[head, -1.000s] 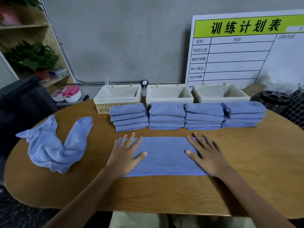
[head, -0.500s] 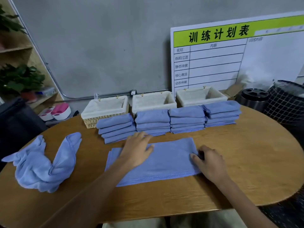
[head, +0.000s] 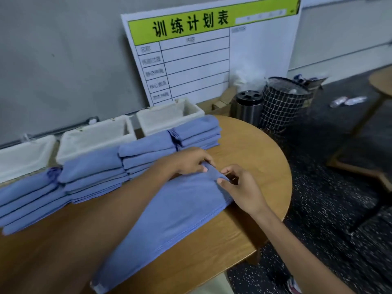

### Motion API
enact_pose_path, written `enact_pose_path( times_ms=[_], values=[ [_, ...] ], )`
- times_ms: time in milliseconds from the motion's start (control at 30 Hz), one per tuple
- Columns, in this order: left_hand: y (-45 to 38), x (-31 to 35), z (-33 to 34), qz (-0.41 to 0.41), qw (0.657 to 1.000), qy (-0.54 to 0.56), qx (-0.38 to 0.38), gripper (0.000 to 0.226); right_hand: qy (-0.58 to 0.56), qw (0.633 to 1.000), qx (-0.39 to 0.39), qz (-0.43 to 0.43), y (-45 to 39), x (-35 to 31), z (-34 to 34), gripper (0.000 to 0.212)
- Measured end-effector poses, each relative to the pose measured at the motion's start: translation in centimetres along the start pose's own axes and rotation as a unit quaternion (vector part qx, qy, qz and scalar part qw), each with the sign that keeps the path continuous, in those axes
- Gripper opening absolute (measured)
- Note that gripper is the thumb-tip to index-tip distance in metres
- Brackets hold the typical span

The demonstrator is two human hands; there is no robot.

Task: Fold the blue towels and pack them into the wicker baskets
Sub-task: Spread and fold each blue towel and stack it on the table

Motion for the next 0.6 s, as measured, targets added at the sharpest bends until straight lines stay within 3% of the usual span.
enact_pose_path(
  times_ms=[133, 267, 400, 467, 600],
  values=[
    [0.5, -0.3, -0.6, -0.001, 1.0, -0.015, 0.024, 0.013, -0.043, 0.999, 0.023, -0.013, 0.6, -0.3, 0.2, 0.024],
    [3.9, -0.1, -1.9, -0.048, 0.994, -0.007, 0.099, 0.007, -0.056, 0.993, 0.085, -0.061, 1.5, -2.2, 1.2, 0.022],
    [8.9, 0.2, -2.2, -0.079, 0.983, 0.098, 0.134, 0.011, -0.033, 0.988, 0.099, -0.116, 2.4, -5.5, 3.2, 0.026],
    [11.9, -0.2, -1.9, -0.088, 0.954, 0.233, 0.169, 0.022, -0.002, 0.985, 0.089, -0.151, 3.0, -7.7, 4.7, 0.031],
    [19.1, -1.4, -0.5, -0.123, 0.856, 0.451, 0.222, 0.034, 0.101, 0.968, 0.046, -0.227, 4.0, -11.6, 9.1, 0.04]
  ],
)
Point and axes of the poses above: each hand's wrist, its own y-axis away from the middle knuckle, its own z-axis out of the palm, x = y × z, the point moved 5 cm from there along -y, towards the middle knuckle, and after that the axes turned 12 degrees about -x, right-handed, at the moved point
